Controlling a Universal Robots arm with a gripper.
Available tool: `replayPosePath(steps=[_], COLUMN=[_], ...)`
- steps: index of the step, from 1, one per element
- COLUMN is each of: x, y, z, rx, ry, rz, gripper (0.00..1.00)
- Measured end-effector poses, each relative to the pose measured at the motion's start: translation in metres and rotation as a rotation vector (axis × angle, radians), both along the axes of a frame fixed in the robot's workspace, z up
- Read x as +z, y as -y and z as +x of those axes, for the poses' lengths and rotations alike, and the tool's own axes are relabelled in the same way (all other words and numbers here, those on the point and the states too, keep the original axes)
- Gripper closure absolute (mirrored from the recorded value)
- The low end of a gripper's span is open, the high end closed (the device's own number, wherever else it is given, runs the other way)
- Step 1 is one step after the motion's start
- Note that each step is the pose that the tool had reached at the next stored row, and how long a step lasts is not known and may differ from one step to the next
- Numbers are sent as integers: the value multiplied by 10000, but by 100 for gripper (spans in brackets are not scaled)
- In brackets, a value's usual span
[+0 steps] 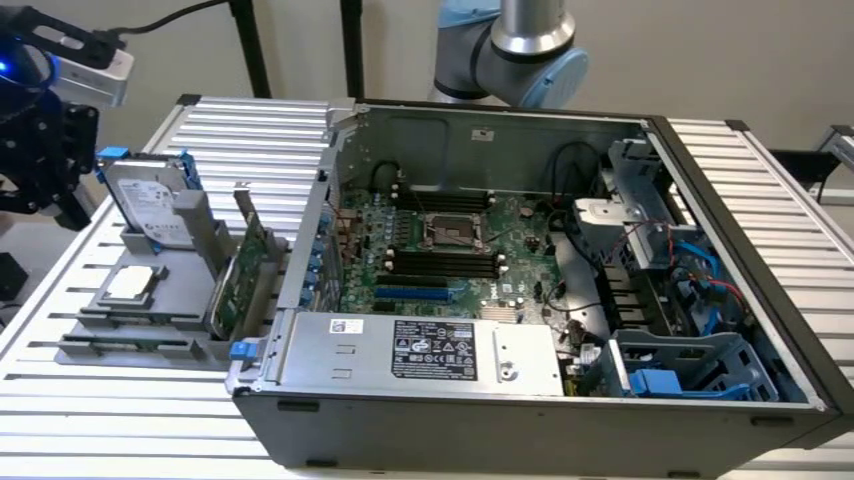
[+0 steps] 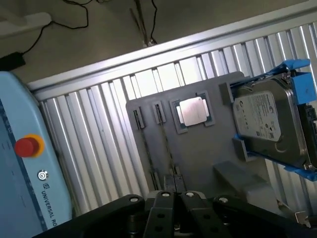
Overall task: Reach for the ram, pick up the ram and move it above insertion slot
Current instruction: 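Pick up the ram and move it above insertion slot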
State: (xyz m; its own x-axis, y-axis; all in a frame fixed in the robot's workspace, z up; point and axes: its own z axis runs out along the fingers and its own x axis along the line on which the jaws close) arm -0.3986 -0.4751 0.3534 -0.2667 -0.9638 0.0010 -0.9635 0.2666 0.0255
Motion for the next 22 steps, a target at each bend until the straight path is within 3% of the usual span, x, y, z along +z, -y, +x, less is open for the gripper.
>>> replayPosePath(steps=[9, 11, 14, 16, 17, 22], x=[-35, -38, -43, -65, -81, -170], y=[1, 1, 2, 2, 3, 10], z=[-1, -1, 0, 1, 1, -1], rx=[1441, 1517, 1555, 1570, 1572, 1569], ry=[-1, 0, 1, 16, 28, 47], rz=[0, 0, 1, 1, -1, -4], gripper=[88, 82, 64, 64, 58, 58])
